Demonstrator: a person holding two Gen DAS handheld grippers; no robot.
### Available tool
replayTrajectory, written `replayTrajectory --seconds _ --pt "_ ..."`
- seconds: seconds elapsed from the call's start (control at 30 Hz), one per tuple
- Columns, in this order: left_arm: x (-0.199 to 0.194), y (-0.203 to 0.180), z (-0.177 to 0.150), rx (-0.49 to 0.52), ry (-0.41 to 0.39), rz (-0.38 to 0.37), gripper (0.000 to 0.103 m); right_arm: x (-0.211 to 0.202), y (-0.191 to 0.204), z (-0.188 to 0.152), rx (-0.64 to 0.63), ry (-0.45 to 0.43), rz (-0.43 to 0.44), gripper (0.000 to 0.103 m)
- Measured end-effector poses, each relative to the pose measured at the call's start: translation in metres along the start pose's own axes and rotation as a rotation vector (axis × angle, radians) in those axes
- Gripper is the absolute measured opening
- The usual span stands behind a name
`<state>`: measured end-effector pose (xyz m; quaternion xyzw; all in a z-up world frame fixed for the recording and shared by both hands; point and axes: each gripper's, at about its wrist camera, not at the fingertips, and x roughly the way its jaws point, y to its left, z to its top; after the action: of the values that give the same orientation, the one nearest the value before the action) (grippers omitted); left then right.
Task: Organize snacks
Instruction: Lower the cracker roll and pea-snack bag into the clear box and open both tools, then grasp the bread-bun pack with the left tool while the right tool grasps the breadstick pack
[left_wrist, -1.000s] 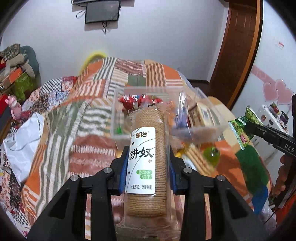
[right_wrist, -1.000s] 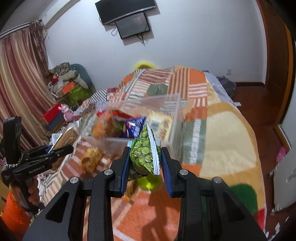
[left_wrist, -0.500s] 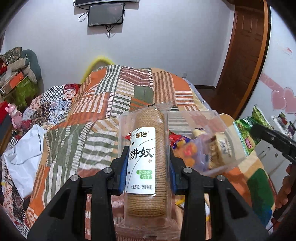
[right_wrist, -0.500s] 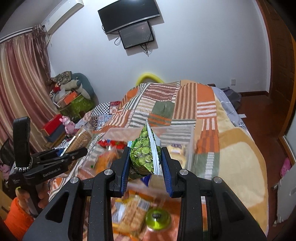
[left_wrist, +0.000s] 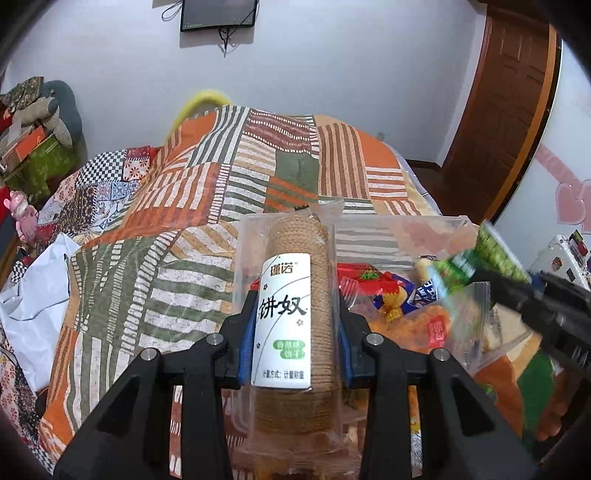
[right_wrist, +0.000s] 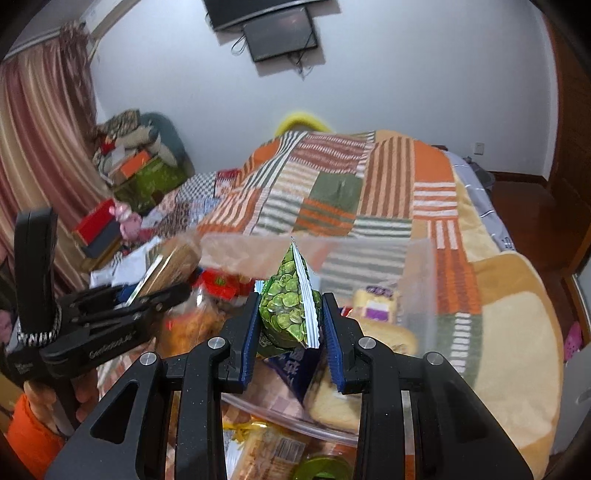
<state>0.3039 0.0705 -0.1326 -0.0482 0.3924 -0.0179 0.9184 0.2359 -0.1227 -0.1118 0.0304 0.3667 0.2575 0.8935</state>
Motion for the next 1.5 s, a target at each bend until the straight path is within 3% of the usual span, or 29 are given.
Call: replayTrajectory --seconds 0.5,0.67,1.1,1.2,1.27,1.5 --pt "-0.002 0.0 -0.009 0.023 0.008 0.015 0.042 0.018 0.01 -0.02 -0.074 0.11 -0.011 0.032" --pt "-0.013 0.001 -0.009 0.026 -0.012 0.033 0.059 0.01 0.011 -0.02 -0.089 0.09 -0.043 0.051" --pt "-0.059 0.002 -0.017 0.06 -0.068 0.044 0.079 -0.027 0.013 -0.021 -0.113 0.01 -0.083 0.062" --pt "-0.065 0.006 -0.027 0.063 -0.054 0.052 0.079 -0.034 0.012 -0.026 -0.1 0.007 -0.066 0.065" --pt "-0.068 0.008 -0.035 0.06 -0.044 0.05 0.081 -0.04 0.011 -0.032 -0.085 0.0 -0.058 0.076" --pt "-0.069 0.01 -0.074 0.067 0.025 0.035 0.087 -0.042 0.012 -0.055 -0.067 0.035 -0.045 0.077"
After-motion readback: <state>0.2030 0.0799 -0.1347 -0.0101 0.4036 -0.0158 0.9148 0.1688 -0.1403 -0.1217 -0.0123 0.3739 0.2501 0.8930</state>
